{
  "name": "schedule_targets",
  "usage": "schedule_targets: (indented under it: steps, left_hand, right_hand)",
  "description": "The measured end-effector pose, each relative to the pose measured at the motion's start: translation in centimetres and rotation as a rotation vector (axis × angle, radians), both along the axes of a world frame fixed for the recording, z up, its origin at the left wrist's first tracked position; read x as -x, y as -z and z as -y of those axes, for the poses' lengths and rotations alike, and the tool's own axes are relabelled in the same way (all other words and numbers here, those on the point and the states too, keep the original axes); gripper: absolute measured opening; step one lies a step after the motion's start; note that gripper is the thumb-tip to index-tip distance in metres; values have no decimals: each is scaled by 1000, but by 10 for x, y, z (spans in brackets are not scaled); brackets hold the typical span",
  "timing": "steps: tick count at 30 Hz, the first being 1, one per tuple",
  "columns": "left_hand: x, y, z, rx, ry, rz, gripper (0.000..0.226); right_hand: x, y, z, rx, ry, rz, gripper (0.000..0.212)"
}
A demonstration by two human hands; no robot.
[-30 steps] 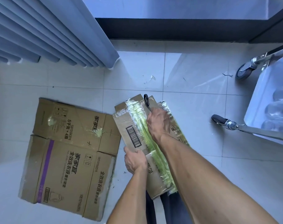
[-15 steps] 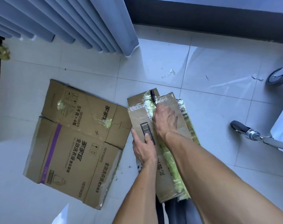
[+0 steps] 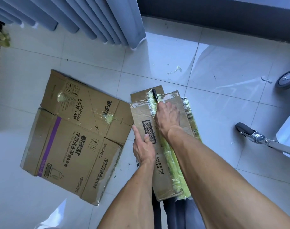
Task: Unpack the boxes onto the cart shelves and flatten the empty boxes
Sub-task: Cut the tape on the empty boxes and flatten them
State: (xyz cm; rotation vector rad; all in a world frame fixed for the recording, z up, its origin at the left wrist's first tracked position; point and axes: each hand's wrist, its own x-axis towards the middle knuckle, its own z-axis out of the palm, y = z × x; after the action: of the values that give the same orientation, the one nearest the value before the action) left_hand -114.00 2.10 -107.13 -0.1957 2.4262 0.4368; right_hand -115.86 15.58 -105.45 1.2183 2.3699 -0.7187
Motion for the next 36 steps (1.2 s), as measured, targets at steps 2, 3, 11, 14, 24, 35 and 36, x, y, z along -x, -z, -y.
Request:
schedule_targets:
  steps: [2, 3, 11, 14, 24, 35, 36]
  left_hand:
    - [-2, -2, -1, 1, 15, -3, 68]
    - [-2, -4, -2, 4, 23, -4, 68]
    - [-8, -9, -7, 25, 95, 0, 67]
    - [-8, -6, -3, 36, 106, -10, 67]
    - [-54, -20, 8, 55, 70, 64, 72]
    - [-58, -26, 9, 168, 203, 31, 76]
    - [-57, -27, 8, 163, 197, 33, 75]
  right_hand:
    - [-5, -4, 1, -3, -6, 0, 20]
    - [-8, -6, 1, 0, -3, -1, 19]
    - [-48, -16, 28, 54, 84, 73, 18]
    - [-98, -19, 64, 143, 54, 211, 17]
    - [-130, -26, 72, 159, 21, 255, 31]
    - [-116, -40, 43, 73, -93, 212, 18]
    - [-111, -42, 38, 72, -121, 233, 25]
